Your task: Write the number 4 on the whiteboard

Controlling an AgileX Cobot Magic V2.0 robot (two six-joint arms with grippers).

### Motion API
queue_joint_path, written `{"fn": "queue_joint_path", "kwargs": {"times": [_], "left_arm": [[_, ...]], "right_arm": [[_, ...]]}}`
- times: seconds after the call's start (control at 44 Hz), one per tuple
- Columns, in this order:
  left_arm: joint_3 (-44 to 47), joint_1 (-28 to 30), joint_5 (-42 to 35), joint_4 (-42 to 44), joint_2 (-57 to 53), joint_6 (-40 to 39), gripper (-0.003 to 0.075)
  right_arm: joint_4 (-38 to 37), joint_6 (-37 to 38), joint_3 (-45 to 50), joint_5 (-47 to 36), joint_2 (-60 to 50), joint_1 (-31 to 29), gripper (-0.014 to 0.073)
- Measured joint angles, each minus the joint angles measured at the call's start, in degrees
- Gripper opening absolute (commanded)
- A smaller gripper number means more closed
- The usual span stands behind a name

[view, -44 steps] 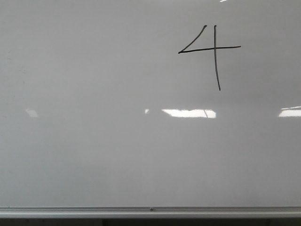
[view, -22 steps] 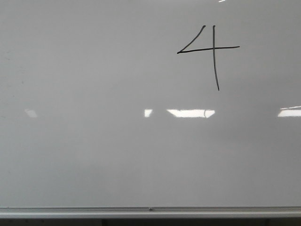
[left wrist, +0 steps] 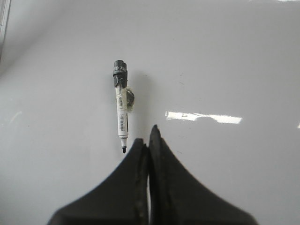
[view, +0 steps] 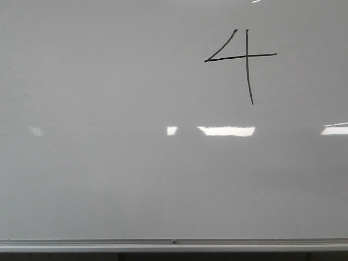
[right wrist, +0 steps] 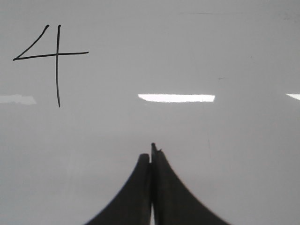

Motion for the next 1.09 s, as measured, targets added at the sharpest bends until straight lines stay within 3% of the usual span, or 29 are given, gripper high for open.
{"fn": "queue_joint_path", "kwargs": {"times": [0.295,1.09], "left_arm": [[0.0,0.0,-0.1,0.0,0.0,0.0,-0.0020],[0.0,0.0,-0.2,0.0,0.0,0.0,-0.0020]], "right_arm": [[-0.6,0.4,0.0,6.3,-1.9,-1.5,-0.0071],[-0.8,0.4,0.0,6.6,-1.9,-1.5,-0.0071]]}}
